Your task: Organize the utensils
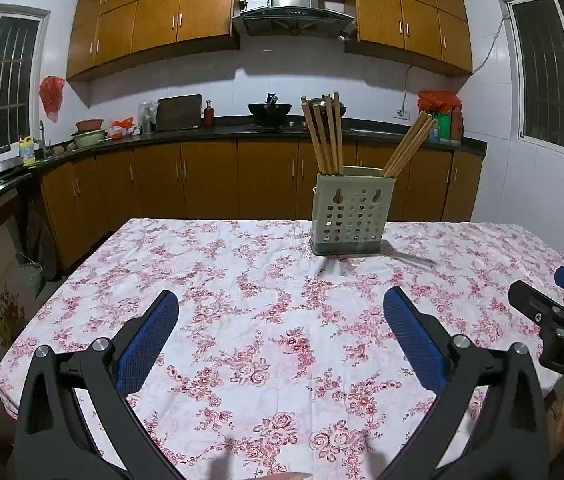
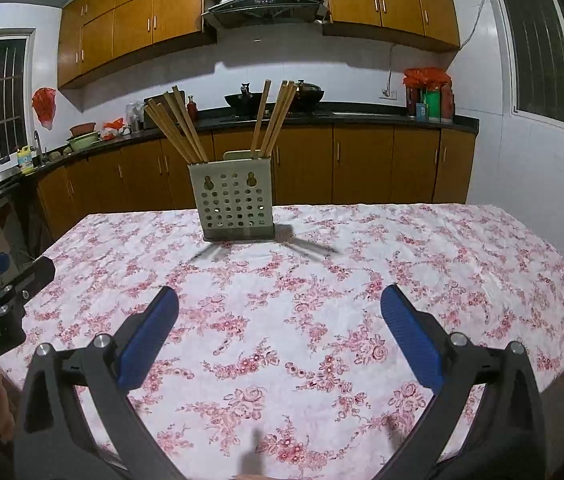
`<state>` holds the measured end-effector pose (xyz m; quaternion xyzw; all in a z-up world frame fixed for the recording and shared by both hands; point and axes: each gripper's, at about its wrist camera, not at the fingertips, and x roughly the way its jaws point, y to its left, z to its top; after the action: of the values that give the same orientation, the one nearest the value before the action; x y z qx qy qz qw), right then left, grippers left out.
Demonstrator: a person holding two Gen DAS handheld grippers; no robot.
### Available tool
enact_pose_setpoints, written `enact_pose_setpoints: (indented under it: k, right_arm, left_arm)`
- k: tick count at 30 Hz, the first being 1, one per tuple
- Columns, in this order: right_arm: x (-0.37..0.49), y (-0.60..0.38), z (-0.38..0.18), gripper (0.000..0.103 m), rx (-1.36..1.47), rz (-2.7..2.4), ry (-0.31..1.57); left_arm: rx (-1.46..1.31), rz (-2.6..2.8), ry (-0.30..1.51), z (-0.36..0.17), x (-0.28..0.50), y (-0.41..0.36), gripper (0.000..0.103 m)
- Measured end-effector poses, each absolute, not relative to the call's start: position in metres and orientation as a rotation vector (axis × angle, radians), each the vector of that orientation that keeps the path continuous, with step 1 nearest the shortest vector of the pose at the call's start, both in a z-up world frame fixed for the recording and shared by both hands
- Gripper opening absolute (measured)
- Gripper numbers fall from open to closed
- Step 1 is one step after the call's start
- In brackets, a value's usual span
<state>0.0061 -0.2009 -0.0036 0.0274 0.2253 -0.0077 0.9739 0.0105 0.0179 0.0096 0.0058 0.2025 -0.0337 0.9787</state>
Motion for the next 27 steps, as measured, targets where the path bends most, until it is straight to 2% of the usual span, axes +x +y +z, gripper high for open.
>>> enact_pose_setpoints:
  k: [27]
  right_arm:
    - [0.0071,-0.2054,-0.006,0.099,0.058,-0.021,0.46]
  left_arm:
    - [0.018,-0.075,0.429,0.0069,0.0113,0.0131,0.101]
